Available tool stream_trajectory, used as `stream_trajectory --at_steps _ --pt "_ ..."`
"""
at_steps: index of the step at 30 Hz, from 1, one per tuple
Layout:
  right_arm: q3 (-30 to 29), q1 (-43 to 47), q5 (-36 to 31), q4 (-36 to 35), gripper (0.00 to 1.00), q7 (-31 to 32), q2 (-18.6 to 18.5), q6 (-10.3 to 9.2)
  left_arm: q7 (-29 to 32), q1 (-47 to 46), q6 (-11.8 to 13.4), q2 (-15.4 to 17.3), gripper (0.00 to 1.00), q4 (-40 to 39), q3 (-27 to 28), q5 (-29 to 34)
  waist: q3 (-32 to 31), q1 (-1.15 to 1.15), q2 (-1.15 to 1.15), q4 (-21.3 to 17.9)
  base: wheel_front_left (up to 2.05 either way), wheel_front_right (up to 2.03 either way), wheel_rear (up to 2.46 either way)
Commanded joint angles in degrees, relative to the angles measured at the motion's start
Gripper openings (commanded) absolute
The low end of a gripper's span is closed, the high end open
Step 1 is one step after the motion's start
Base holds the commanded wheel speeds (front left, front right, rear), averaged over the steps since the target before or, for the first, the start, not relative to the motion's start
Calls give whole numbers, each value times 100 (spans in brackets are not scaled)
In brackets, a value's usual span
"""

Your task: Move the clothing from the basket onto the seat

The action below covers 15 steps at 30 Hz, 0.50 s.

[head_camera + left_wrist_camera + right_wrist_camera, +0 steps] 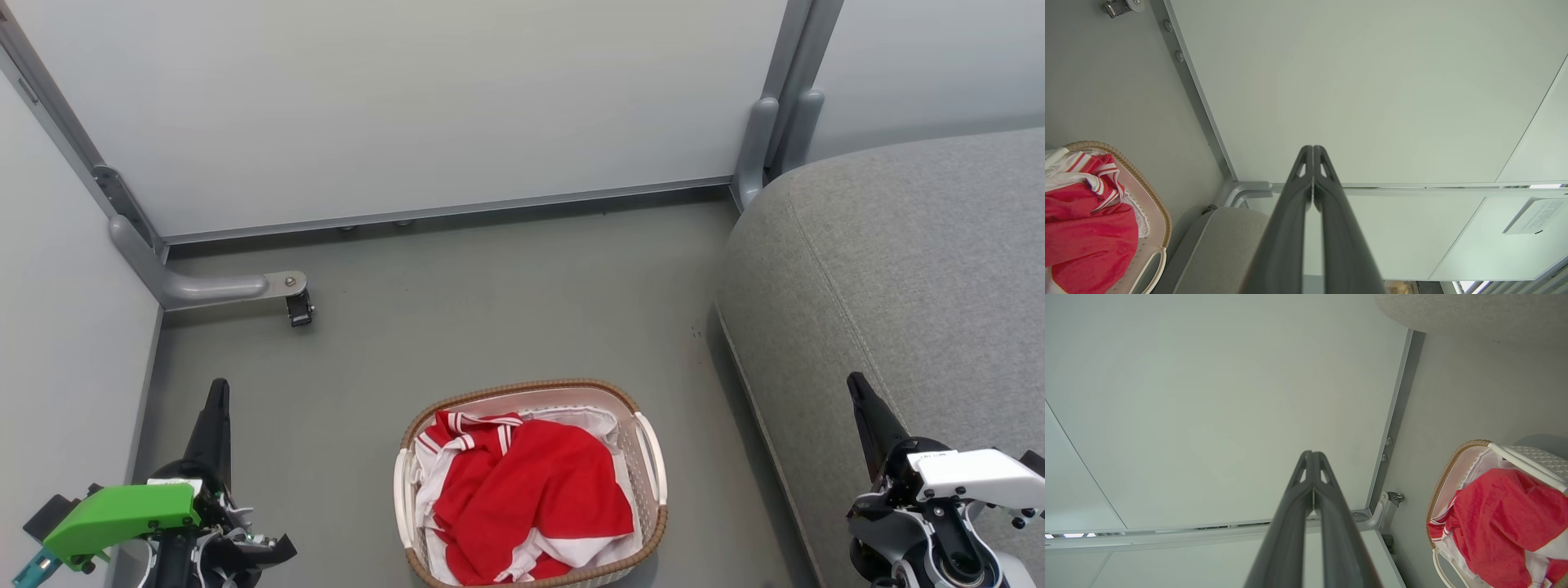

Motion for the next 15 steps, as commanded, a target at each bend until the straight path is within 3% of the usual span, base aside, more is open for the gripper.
stream_trajectory --at_steps 1,15 --pt "-4 -43 22 -22 0 2 -28 0 15 -61 -25 5 0 1 7 -19 0 0 0 0 0 0 0" --pt "-3 -43 22 -21 0 2 -28 0 16 -61 -25 5 0 2 7 -19 0 0 0 0 0 0 0"
